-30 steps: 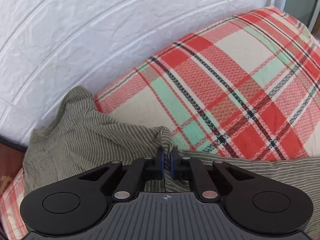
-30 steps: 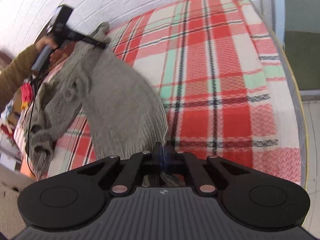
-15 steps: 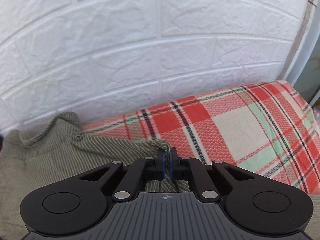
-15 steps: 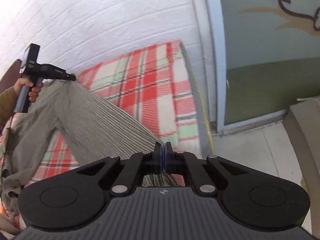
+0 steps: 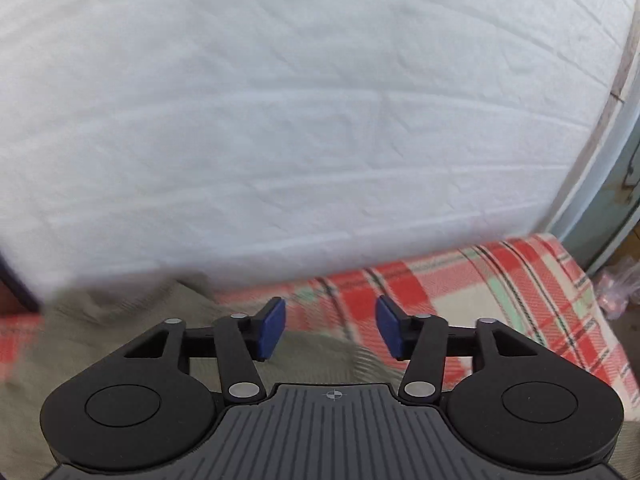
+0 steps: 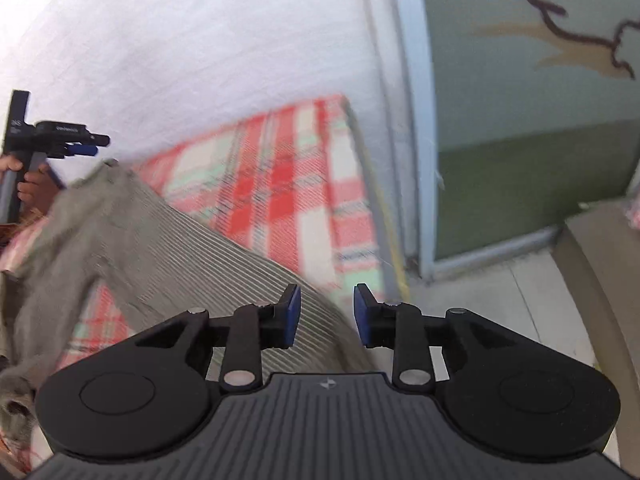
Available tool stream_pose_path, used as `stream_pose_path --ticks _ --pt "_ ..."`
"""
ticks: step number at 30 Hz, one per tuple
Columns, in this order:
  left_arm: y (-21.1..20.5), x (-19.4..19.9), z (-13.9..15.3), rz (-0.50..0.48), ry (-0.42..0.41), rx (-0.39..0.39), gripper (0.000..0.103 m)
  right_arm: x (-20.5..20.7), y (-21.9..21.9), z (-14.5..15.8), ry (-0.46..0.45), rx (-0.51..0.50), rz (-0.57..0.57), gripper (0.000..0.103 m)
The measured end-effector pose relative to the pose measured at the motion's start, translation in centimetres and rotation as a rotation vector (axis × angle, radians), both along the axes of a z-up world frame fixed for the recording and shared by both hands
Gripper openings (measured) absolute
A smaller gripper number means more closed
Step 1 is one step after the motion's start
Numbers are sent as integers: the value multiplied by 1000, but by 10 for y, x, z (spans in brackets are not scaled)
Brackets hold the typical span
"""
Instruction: Fold clothes
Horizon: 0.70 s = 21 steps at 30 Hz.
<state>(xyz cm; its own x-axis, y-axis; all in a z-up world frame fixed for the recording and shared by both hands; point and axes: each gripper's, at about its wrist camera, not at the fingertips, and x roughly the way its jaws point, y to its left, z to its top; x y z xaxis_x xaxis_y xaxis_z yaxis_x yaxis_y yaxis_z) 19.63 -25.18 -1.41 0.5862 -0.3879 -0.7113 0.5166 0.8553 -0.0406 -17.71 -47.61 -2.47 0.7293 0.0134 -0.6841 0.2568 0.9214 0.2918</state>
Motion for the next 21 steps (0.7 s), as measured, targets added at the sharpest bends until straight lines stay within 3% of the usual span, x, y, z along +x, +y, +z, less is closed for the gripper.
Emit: stream_pose_path --ticks 4,8,11,16,21 --pt "52 8 16 53 -106 111 75 37 37 13 -68 37 150 39" --pt "122 29 4 175 -103 213 75 104 77 11 -75 51 299 40" --pt "173 44 -15 240 -75 265 74 161 93 1 -52 36 348 40" --pt "240 63 -51 262 25 285 74 237 121 -15 6 -26 389 42" --pt "265 71 -76 179 77 240 74 274 132 -18 -8 36 376 47"
